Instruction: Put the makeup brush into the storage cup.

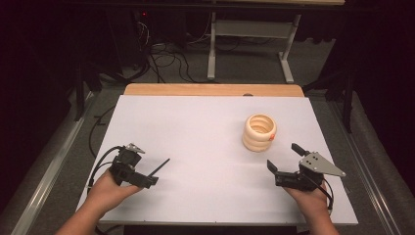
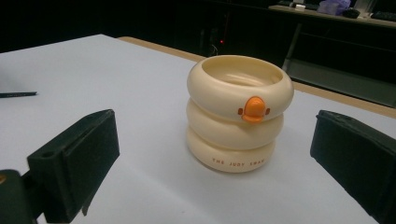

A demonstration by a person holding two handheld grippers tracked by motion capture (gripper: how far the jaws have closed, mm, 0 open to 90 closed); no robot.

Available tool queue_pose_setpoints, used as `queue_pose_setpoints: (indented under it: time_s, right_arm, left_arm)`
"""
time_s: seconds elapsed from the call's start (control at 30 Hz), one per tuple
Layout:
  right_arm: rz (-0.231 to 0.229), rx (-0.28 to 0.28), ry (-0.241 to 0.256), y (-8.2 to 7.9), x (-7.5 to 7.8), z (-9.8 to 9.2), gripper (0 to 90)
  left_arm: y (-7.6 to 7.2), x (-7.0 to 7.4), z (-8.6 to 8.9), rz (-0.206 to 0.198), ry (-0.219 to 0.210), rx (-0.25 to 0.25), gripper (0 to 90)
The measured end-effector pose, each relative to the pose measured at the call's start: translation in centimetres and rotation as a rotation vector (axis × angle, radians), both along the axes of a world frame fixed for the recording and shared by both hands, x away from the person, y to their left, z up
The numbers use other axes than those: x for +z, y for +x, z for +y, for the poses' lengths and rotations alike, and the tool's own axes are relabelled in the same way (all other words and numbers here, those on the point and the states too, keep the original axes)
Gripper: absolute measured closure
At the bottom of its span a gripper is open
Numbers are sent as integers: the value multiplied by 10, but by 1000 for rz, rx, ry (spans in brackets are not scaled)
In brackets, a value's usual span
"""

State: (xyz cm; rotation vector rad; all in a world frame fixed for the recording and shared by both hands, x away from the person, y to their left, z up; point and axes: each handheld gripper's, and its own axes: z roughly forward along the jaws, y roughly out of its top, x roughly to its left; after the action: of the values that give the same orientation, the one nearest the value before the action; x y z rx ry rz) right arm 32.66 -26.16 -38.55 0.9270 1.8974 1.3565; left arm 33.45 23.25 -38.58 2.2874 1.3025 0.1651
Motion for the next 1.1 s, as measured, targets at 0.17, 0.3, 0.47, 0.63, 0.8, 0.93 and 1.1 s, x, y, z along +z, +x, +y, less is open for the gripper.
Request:
queue_pose_setpoints:
  time_s: [0.17, 0.3, 0.47, 0.63, 0.8, 0.93, 1.1]
  right_arm:
    - [2, -3, -1, 0, 0, 1, 27]
    - [-2, 1, -8, 0, 0, 1, 27]
    - [-7, 2, -7, 0, 1, 1, 27]
    - [-10, 7, -6, 0, 1, 1, 28]
    - [-13, 8, -12, -1, 1, 1, 28]
    - [-9, 5, -9, -1, 1, 1, 28]
    - [-10, 5, -16, -1, 1, 1, 28]
  left_arm:
    - [3, -1, 1, 27, 4, 2, 6]
    - [5, -3, 2, 66, 11, -25, 11]
    - [5, -4, 2, 86, 38, -51, 44]
    - [6, -4, 2, 99, 35, -75, 118]
    - [9, -7, 6, 111, 39, -78, 199]
    - [10, -9, 7, 110, 55, -79, 320]
    - [10, -11, 6, 113, 76, -93, 449]
